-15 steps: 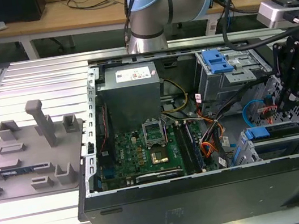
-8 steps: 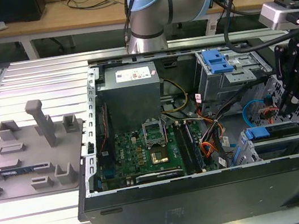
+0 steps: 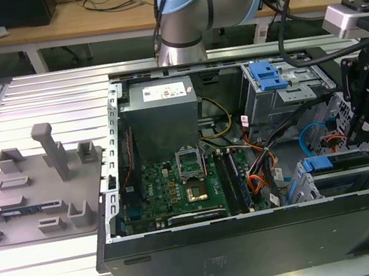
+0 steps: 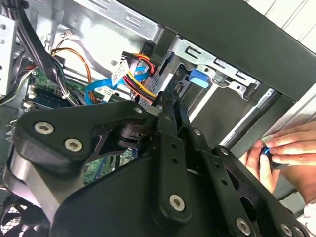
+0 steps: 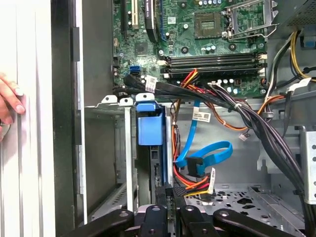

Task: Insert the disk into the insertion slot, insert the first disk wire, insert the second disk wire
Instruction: 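Insert the first disk wire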

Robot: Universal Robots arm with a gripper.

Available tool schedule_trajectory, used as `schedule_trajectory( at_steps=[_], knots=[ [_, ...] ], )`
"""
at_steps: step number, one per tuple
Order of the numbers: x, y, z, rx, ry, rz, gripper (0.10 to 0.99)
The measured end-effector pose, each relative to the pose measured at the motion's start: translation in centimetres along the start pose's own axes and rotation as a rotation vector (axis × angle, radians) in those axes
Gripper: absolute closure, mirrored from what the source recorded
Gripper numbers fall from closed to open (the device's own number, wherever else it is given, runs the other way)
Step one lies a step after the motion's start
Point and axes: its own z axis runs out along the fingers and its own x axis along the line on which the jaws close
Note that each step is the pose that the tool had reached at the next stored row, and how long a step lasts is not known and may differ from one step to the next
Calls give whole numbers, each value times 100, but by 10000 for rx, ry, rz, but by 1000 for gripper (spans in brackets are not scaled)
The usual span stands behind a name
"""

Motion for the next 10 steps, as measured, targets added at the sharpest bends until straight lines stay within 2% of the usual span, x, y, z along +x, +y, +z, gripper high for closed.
schedule_trajectory(
  at_steps=[7,10],
  knots=[
    [18,-4,2,-12,-6,-2,922],
    [18,-5,2,-13,-61,-5,922]
  ],
)
